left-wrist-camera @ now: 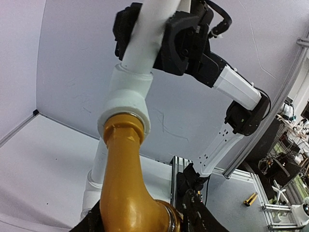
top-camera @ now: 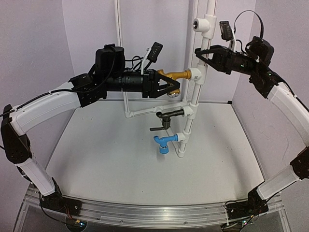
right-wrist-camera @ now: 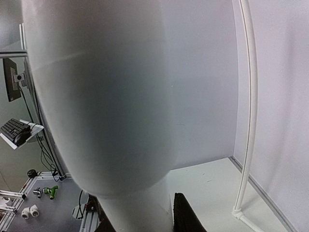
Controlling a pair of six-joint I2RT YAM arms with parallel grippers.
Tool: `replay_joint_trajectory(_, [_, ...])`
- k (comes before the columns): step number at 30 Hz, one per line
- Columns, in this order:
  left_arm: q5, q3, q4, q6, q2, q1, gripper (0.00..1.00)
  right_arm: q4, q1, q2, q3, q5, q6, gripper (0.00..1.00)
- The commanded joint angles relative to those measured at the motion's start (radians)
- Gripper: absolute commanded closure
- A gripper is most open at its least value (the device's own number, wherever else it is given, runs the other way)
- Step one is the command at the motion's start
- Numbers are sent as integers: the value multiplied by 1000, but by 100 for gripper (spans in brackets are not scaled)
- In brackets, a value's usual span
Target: Install the water faucets
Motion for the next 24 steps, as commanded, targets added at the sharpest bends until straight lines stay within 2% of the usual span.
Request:
replay_joint_trajectory(1, [-123,27,9,252,-25,3,37,-234,12,21,-24,3,186,97])
replay_joint_trajectory(6, [-181,-25,42,126,-92,3,7,-231,12,26,-4,21,194,94])
replay_joint_trajectory(8, [-197,-32,16,86,-119,3,1,-230,12,27,-1,20,194,90])
replay_joint_trajectory(10, [-213,-36,-20,46,-144,2,0,-231,12,27,2,20,192,79])
replay_joint_trajectory(13, [-266,-41,-79,-19,-186,4,0,-230,10,24,11,26,183,58])
replay_joint_trajectory(20, [-478,-76,-191,-185,-302,7,0,-229,11,-4,1,38,171,14])
replay_joint_trajectory(22, [-534,-75,-233,-255,-324,20,0,-229,11,-23,-2,49,158,5])
replay_joint_trajectory(24, [-566,-47,-304,-322,-326,49,0,-228,10,-41,3,66,143,2])
